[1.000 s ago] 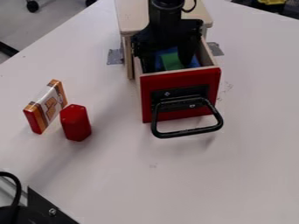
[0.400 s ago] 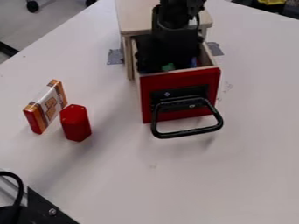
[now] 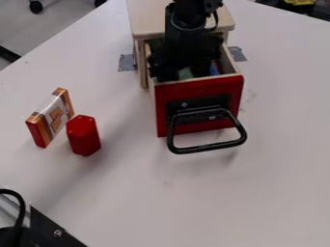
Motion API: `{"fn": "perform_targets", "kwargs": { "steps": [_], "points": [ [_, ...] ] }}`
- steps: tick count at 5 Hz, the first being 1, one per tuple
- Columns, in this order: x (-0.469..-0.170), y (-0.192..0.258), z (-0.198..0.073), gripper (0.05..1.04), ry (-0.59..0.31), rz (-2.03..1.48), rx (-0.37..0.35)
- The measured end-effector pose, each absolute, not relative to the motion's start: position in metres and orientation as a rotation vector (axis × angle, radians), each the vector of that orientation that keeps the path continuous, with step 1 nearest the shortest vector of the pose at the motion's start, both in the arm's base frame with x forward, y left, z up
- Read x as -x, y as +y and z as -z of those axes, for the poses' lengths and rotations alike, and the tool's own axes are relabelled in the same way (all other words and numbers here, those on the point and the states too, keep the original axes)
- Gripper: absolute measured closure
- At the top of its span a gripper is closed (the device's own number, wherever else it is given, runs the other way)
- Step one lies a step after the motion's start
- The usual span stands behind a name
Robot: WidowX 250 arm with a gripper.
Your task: Take out the green object from the drawer and put it on the table under the red object
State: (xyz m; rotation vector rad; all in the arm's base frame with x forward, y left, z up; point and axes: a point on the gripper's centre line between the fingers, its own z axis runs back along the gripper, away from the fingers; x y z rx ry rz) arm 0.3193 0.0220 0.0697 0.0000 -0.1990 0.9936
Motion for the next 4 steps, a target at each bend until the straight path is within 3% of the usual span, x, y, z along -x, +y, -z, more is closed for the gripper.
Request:
{"fn": "perform_targets", "kwargs": {
  "steps": [2,3,4],
  "points": [
    [-0.307,0.019,-0.143,0.491,-0.260,-0.970,0.148],
    [-0.290,0.024,-0.153,0.491,-0.263,-0.933,0.136],
    [-0.259,0.035,-0.140,0.491,-0.249,-0.873,0.033]
  ]
}}
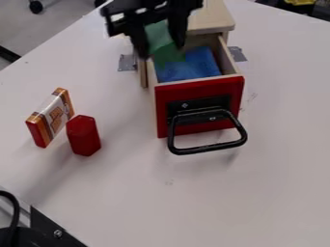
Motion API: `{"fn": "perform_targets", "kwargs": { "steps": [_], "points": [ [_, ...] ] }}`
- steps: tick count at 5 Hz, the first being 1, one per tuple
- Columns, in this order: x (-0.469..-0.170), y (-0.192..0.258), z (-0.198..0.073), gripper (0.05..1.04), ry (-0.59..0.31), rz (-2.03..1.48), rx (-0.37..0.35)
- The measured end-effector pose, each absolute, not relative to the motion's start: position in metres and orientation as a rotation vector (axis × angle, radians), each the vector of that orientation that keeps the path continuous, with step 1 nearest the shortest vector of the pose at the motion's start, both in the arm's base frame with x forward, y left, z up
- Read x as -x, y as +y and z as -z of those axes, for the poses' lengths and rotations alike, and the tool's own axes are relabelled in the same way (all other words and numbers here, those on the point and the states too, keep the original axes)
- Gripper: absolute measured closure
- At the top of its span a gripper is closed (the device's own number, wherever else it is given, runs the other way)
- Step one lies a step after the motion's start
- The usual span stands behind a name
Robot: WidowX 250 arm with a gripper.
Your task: Take out the green object from the drawer and put it on the table under the red object
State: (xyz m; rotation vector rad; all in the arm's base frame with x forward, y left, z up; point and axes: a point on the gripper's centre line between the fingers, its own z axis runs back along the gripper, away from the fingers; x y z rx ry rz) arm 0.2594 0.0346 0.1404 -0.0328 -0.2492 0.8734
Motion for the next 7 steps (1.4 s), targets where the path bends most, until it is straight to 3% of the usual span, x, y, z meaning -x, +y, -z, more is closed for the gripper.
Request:
{"fn": "perform_targets", "kwargs": {
  "steps": [1,4,5,6,7],
  "points": [
    [-0.219,0.043,-0.115,0.491,-0.232,-0.783,-0.068],
    [-0.155,0.045,-0.043,0.491,-0.185,-0.593,-0.158],
    [-0.153,0.055,-0.009,0.491,-0.157,-0.564,-0.212],
    [-0.176,0.068,0.006,0.440,-0.234,-0.564,-0.261],
    [-0.188,0.071,0.006,0.235,-0.240,-0.620,-0.256]
  ]
}}
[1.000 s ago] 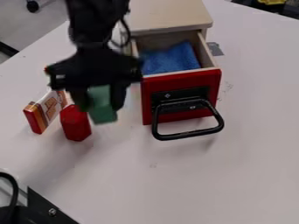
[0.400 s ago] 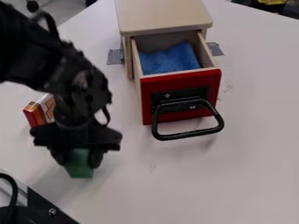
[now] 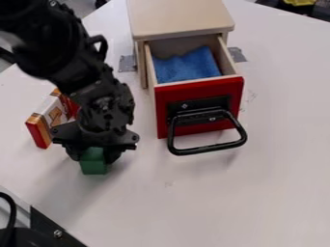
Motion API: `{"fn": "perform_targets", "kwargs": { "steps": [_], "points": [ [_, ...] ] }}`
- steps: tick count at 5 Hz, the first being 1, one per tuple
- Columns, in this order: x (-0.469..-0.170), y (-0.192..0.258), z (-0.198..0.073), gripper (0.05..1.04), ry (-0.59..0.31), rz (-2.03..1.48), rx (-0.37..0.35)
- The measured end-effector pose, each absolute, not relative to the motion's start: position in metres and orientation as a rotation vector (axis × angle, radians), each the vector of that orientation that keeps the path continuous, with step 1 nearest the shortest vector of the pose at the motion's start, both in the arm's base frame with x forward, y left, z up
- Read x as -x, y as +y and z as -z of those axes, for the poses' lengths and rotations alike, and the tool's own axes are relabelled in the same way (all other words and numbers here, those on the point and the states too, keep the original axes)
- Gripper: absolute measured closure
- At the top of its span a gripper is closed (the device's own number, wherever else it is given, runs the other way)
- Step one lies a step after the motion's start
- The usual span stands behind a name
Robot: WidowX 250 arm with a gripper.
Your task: Take out the green object from the drawer and put it on the table under the red object
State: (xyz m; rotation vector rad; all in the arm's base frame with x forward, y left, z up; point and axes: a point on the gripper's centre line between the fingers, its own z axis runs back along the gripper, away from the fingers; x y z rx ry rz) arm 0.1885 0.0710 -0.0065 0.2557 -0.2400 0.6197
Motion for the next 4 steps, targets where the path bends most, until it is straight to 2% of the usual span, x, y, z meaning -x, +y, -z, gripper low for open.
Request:
{"fn": "perform_targets", "kwargs": {
  "steps": [1,2,3,4],
  "points": [
    [-0.177,0.061,-0.006,0.102,-0.166,-0.712,-0.199],
    [-0.185,0.048,-0.057,0.091,-0.156,-0.799,-0.111],
    [-0.178,0.033,-0.113,0.091,-0.212,-0.850,-0.079],
    [-0.182,0.039,-0.158,0.091,-0.190,-0.829,-0.111]
  ]
}}
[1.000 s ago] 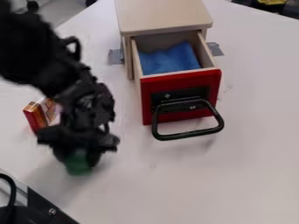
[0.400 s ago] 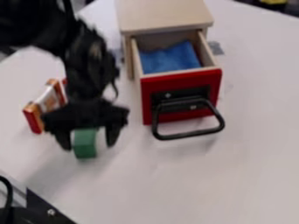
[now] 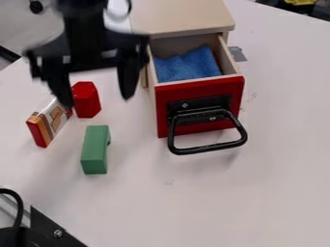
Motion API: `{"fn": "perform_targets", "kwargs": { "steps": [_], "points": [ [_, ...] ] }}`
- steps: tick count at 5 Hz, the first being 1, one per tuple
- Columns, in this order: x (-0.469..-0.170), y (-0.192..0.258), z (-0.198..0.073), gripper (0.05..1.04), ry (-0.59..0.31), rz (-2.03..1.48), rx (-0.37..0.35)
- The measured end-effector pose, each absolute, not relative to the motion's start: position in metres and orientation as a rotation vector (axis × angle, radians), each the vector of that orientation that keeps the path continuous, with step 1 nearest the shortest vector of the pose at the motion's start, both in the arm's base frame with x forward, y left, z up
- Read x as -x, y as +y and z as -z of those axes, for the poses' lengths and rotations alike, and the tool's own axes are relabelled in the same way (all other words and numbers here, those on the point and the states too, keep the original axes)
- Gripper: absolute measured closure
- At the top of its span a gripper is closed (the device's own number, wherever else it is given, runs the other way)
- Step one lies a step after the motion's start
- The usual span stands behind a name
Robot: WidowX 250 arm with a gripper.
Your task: Take out the green object from the drawer and put it on the table under the red object
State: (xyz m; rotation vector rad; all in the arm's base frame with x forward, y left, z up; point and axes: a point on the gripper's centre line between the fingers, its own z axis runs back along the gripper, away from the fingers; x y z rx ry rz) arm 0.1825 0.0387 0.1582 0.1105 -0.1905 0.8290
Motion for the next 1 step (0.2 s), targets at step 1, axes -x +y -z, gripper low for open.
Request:
{"fn": "perform_targets", "kwargs": {
  "steps": [1],
  "points": [
    [-0.1815,0.0396,-0.1619,0.091,-0.188,-0.826,-0.113]
  ]
}}
